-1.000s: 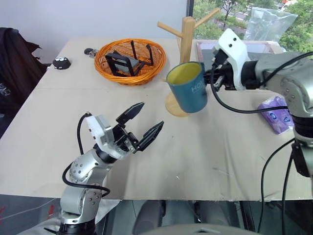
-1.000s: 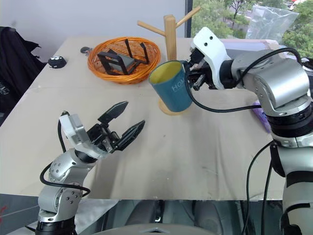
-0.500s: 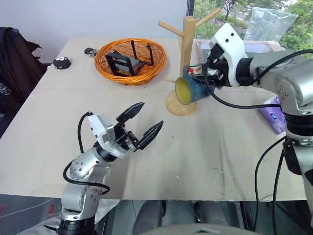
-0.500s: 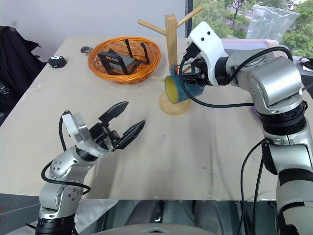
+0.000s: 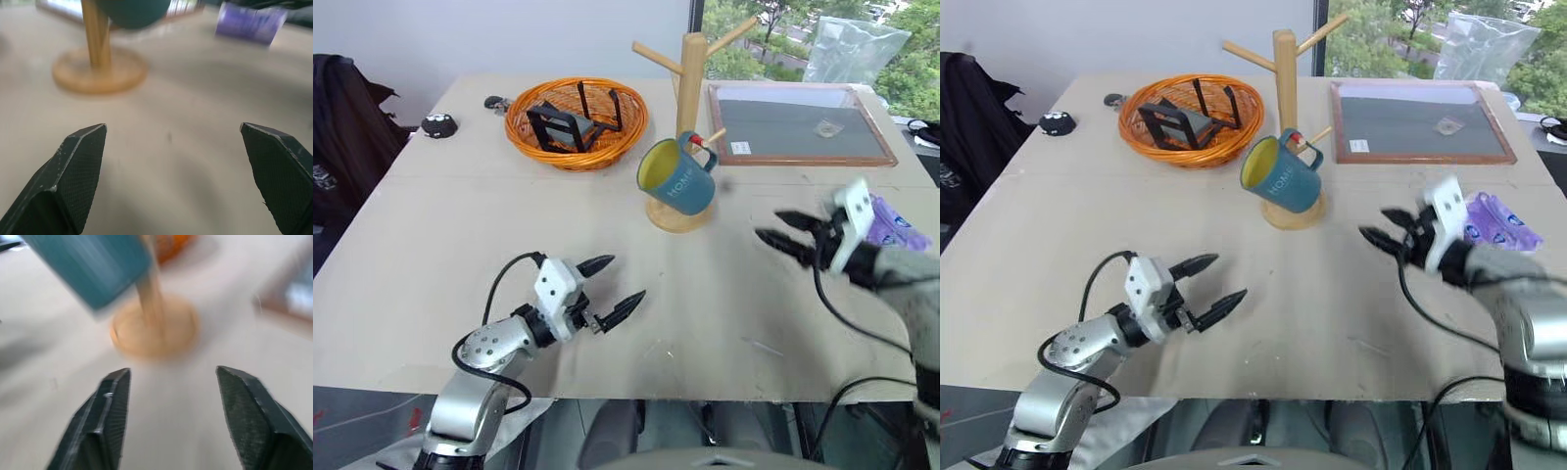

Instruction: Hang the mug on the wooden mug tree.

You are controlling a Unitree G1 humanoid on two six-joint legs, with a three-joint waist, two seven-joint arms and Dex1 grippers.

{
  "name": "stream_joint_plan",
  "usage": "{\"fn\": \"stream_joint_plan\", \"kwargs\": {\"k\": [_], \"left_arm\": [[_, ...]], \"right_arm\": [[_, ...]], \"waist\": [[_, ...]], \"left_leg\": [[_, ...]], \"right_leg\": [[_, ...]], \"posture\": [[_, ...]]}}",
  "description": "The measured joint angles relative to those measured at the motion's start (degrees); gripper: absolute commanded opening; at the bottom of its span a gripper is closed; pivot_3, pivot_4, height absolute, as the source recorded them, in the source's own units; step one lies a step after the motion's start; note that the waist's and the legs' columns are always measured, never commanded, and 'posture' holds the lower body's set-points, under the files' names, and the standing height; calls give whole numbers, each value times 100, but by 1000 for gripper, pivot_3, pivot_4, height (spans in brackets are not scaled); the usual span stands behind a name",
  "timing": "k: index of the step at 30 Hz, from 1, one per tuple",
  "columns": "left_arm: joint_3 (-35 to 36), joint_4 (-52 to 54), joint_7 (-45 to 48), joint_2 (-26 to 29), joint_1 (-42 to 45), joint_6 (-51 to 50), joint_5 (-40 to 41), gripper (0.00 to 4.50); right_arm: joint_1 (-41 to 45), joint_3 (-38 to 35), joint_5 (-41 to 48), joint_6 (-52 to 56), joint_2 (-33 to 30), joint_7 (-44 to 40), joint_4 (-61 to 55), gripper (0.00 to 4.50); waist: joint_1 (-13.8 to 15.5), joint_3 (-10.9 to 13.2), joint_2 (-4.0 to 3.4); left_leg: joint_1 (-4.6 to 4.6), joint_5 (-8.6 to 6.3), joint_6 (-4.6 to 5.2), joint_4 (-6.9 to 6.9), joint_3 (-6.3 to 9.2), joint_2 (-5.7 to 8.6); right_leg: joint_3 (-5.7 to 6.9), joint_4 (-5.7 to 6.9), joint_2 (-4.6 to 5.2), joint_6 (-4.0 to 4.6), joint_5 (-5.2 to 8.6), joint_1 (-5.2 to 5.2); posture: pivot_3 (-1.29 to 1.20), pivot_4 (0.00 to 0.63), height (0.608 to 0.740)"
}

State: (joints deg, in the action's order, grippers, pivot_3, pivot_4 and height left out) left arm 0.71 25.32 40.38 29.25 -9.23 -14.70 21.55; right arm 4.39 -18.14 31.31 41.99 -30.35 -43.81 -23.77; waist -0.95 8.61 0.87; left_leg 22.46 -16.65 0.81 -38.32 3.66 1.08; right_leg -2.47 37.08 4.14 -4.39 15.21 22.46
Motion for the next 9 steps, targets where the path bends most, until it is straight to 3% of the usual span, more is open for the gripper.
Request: {"fn": "stream_joint_plan", "kwargs": {"k": [3,9], "left_arm": [[-89,-6,-98,13,-93,-102,-151,4500],[-92,-9,-170,70,-387,-144,-239,4500]], "right_arm": [[-568,-235,-36,-1055,295,-219,19,4443],[-1499,53,-864,-2835,377,-507,1135,4443]], "waist": [[-10,1,-4],[11,1,-7]], "left_leg": [[-73,-4,2,18,-1,-11],[-79,-3,1,16,-3,-23]], "right_leg": [[2,-16,-8,2,5,-73],[1,-20,-8,2,3,-80]], "posture": [[0,150,740],[0,150,740]]}}
